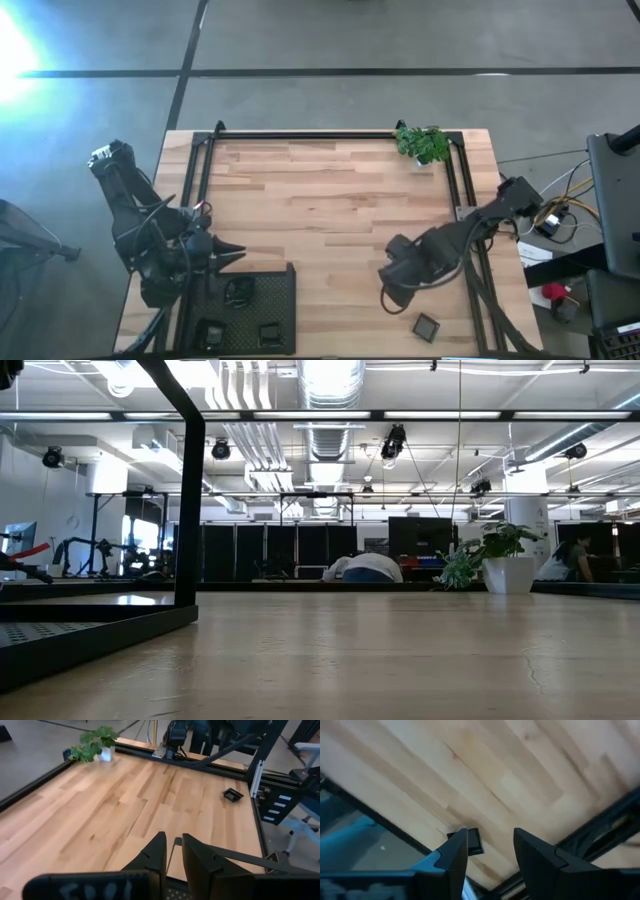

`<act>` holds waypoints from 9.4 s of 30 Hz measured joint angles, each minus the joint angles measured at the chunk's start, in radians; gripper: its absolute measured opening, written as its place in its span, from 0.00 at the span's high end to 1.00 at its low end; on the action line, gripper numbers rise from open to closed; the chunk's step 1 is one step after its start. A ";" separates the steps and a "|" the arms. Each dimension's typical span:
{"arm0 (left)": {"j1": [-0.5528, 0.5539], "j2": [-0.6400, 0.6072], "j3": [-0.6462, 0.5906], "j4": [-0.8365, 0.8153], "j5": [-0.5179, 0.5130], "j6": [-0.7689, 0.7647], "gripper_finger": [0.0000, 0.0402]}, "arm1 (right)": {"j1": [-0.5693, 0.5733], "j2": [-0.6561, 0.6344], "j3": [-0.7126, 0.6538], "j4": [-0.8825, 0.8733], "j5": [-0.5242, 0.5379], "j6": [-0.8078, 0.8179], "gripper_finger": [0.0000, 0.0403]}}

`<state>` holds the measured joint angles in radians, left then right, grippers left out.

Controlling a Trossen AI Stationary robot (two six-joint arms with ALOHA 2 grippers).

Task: Pick & Place Mini shaped plates
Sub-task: Stack the black square plate on the black square plate on the shelf

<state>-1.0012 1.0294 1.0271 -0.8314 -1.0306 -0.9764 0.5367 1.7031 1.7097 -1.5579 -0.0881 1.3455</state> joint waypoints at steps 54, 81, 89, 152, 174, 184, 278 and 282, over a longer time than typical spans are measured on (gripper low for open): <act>0.000 0.000 -0.001 0.001 -0.080 0.039 0.87 | 0.310 0.200 -0.499 0.788 -0.096 0.955 0.72; 0.000 -0.002 -0.001 0.001 -0.090 0.041 0.87 | 0.261 0.172 -0.208 0.283 -0.086 0.560 0.98; 0.000 -0.002 -0.001 0.001 -0.090 0.042 0.87 | 0.160 0.170 -0.025 0.095 0.160 0.290 0.98; 0.537 0.272 0.281 0.265 0.501 1.023 0.87 | -0.276 0.172 0.216 0.648 0.319 -1.654 0.98; 0.591 0.275 0.278 0.209 0.651 0.962 0.87 | -0.275 0.172 0.215 0.649 0.319 -1.678 0.98; 0.599 0.300 0.277 0.201 0.682 0.951 0.87 | -0.275 0.172 0.215 0.649 0.322 -1.698 0.98; 0.136 0.730 0.286 0.315 0.886 -0.223 1.00 | -0.262 -0.119 0.265 0.537 0.316 -1.397 0.80; 0.137 0.747 0.286 0.308 0.880 -0.228 1.00 | -0.262 -0.119 0.264 0.537 0.316 -1.397 0.82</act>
<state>-0.8646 1.7760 1.3128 -0.5236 -0.1509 -1.2041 0.2749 1.5845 1.9739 -1.0206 0.2276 -0.0517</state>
